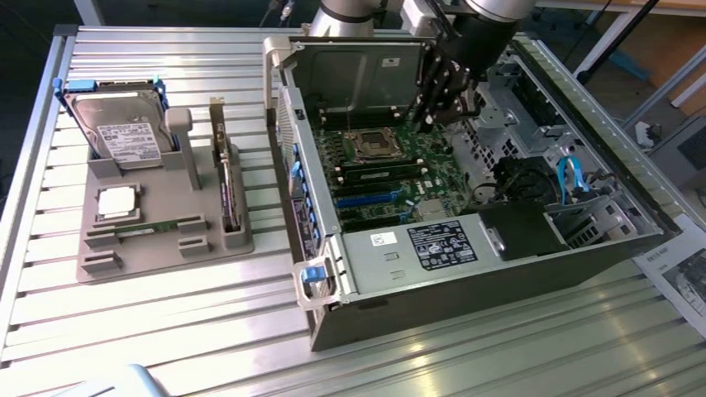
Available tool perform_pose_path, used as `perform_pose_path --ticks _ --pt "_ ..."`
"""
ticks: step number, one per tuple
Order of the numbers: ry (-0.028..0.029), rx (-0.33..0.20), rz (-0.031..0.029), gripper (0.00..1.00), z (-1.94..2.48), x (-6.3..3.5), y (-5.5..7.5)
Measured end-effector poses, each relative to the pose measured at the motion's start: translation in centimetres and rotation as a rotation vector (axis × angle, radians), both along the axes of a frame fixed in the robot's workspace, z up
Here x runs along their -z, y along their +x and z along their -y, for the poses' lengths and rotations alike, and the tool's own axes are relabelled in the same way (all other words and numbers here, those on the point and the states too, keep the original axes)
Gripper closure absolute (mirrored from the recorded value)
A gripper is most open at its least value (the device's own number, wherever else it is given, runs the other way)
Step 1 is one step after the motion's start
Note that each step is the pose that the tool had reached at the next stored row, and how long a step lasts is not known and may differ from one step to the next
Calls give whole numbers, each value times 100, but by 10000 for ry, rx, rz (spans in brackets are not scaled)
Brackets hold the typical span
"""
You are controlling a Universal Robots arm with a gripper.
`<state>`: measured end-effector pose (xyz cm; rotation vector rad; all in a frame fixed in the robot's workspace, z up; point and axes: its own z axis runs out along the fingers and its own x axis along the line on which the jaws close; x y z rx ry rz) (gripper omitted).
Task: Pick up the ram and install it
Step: 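Press down the ram until it locks into place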
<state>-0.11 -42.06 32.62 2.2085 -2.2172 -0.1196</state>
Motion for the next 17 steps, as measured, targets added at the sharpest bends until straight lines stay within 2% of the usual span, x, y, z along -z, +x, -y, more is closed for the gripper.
perform_pose_path --ticks 11,12,14,17 --pt "0 0 0 75 0 0 0" --pt "0 -1 0 76 0 0 0" --pt "0 0 0 89 0 0 0" --pt "0 0 0 90 0 0 0"
